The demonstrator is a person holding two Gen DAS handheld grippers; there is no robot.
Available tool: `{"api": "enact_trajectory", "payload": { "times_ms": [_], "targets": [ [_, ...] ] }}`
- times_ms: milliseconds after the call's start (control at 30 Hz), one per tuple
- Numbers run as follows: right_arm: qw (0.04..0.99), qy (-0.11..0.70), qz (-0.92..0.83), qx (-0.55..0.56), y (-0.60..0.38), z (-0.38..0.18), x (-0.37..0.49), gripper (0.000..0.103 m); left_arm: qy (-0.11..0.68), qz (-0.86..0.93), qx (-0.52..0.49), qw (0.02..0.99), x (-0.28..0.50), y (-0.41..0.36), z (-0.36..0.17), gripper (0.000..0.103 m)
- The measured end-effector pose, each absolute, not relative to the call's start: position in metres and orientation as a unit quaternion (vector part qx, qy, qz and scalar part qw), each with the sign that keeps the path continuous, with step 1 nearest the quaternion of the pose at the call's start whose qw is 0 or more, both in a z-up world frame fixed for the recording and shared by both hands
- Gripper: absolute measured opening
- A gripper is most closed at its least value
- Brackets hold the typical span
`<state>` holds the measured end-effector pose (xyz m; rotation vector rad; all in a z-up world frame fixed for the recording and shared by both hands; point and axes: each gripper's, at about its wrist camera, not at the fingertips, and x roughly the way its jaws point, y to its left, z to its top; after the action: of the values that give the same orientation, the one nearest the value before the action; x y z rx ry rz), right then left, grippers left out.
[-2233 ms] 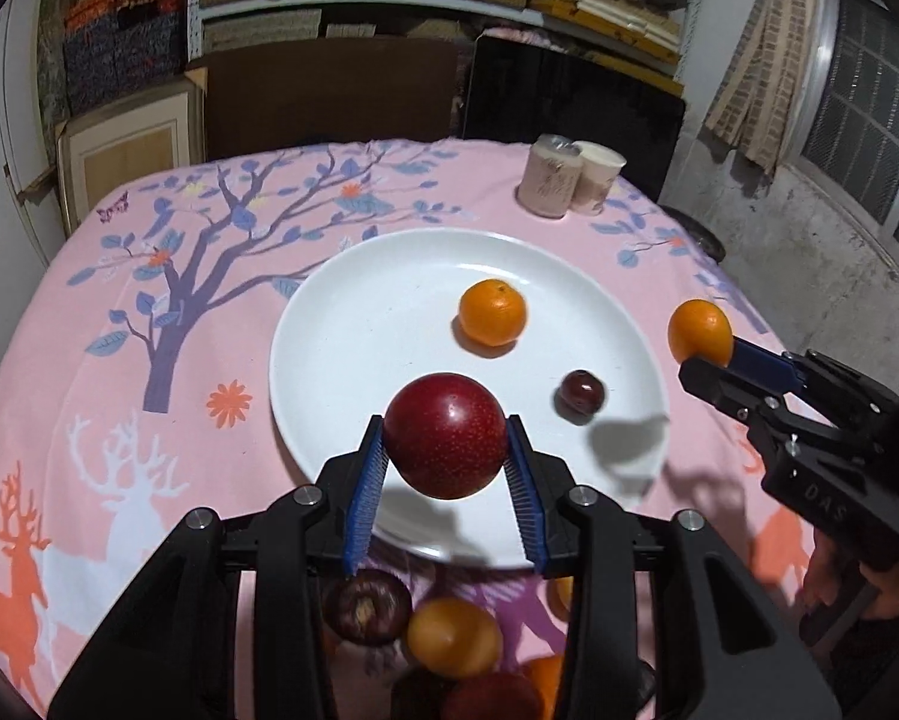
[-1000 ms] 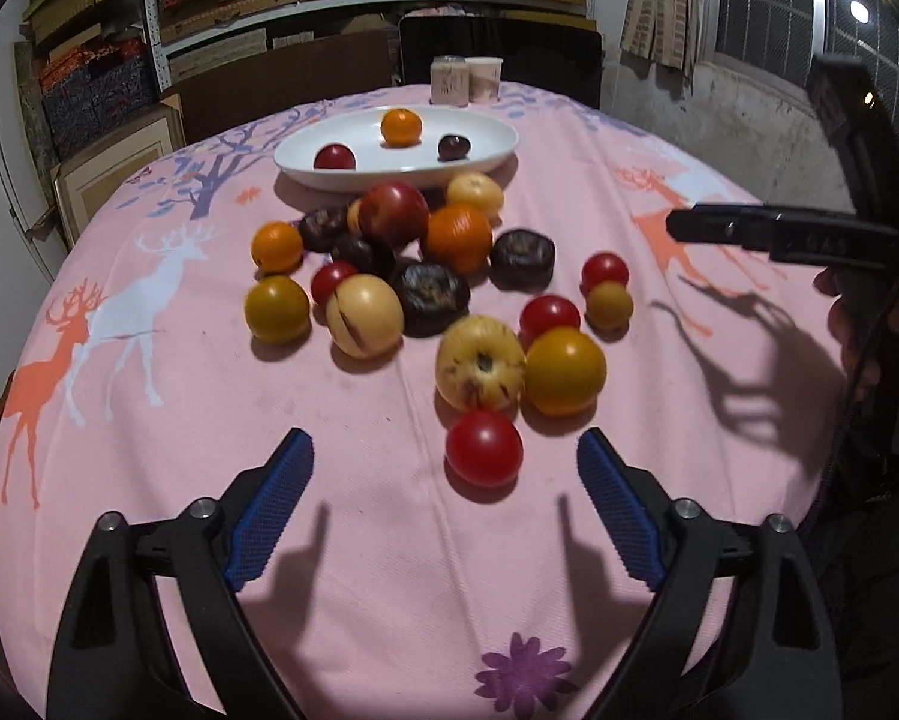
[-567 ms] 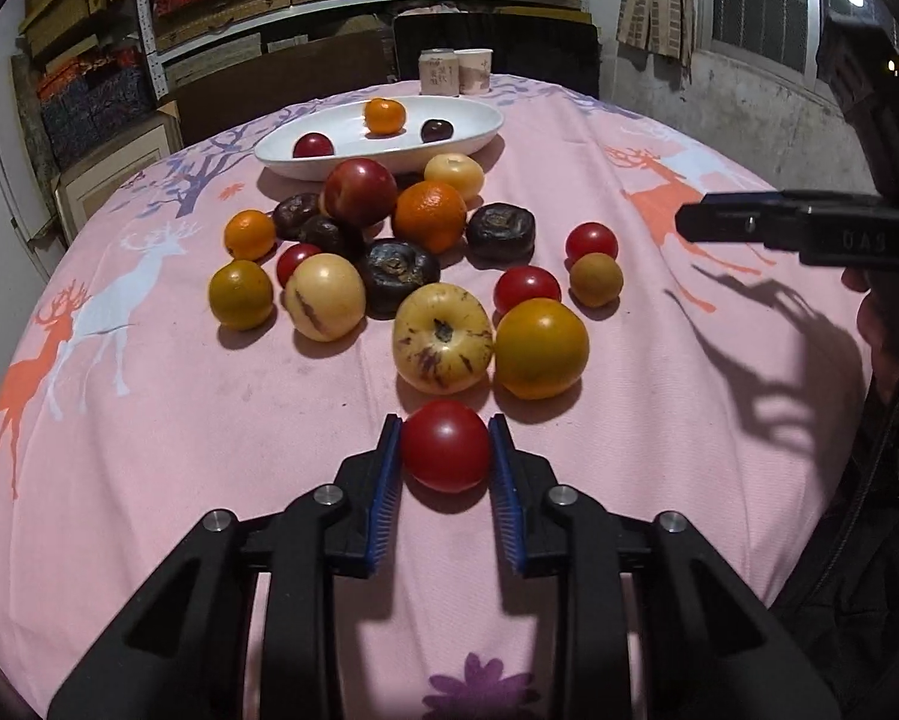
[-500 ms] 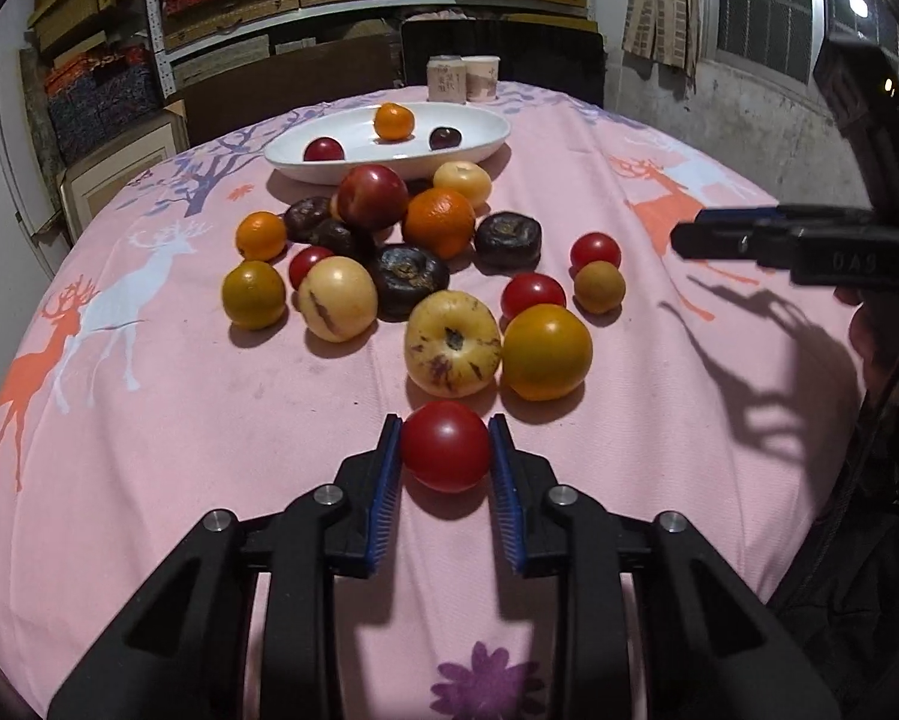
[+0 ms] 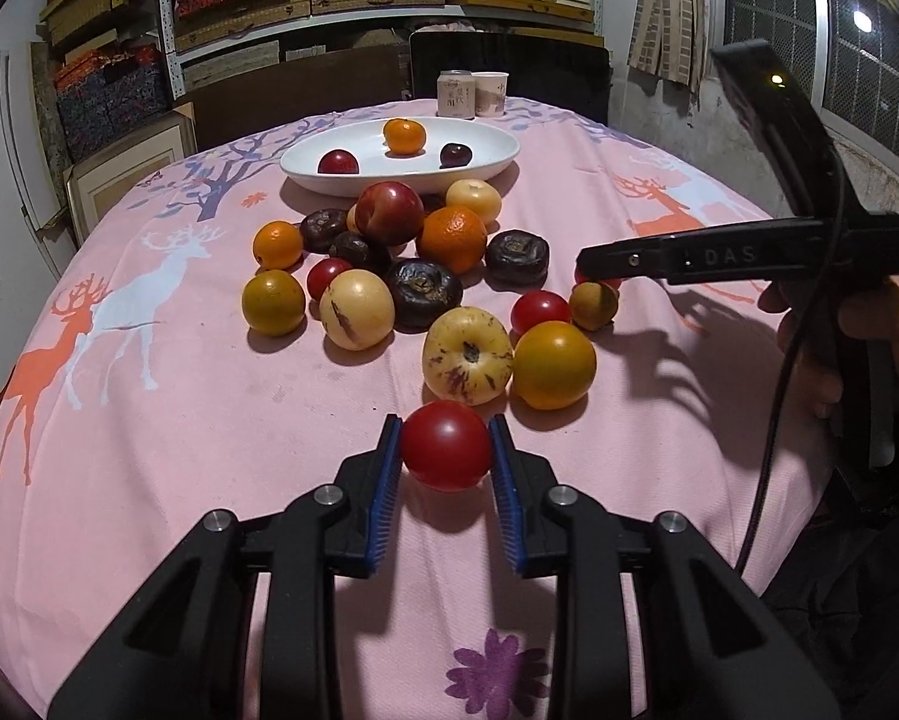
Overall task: Organize fruits
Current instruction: 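Grasp a red tomato with the left tool while the right tool grasps another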
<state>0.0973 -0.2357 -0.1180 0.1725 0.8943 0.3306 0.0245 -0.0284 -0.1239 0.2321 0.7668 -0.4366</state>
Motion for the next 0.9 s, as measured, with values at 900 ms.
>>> {"api": "enact_trajectory", "payload": {
  "times_ms": [900],
  "targets": [
    [0.921,0.348,0.168,0.05,-0.253,-0.08,0.059,0.025,0.361,-0.191,0.071,0.91,0.035,-0.006,-0.103,0.028]
  ]
}}
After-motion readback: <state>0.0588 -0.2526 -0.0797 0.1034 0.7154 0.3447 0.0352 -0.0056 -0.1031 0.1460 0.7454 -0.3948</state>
